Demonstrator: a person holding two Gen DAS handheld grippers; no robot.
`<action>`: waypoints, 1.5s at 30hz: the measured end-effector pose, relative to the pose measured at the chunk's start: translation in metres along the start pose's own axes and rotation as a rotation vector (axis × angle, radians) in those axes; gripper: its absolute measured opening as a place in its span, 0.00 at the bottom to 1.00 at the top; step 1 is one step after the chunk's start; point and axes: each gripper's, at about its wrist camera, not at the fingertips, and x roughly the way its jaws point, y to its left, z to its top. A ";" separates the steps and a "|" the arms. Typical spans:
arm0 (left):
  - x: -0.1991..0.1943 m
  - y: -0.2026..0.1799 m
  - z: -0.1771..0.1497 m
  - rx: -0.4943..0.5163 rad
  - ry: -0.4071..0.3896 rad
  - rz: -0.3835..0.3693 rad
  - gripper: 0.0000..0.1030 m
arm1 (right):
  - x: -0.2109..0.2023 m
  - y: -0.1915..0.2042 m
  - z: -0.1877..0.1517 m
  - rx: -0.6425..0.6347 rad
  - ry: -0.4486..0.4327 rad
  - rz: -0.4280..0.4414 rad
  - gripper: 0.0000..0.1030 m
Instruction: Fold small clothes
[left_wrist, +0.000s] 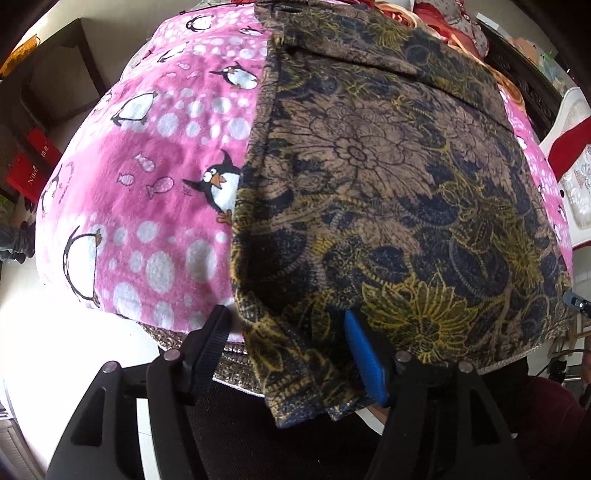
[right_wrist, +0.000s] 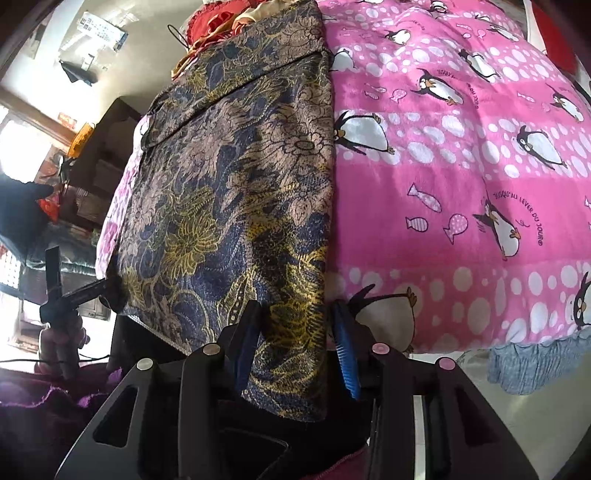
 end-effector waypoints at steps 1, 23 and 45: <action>0.000 0.000 0.000 -0.001 -0.001 0.000 0.66 | 0.000 0.000 0.000 -0.004 0.003 -0.004 0.32; 0.005 -0.004 0.000 0.011 0.000 0.008 0.74 | 0.005 0.017 0.005 -0.118 0.039 0.018 0.15; -0.062 0.046 0.076 -0.103 -0.204 -0.162 0.06 | -0.053 0.034 0.082 -0.073 -0.253 0.219 0.01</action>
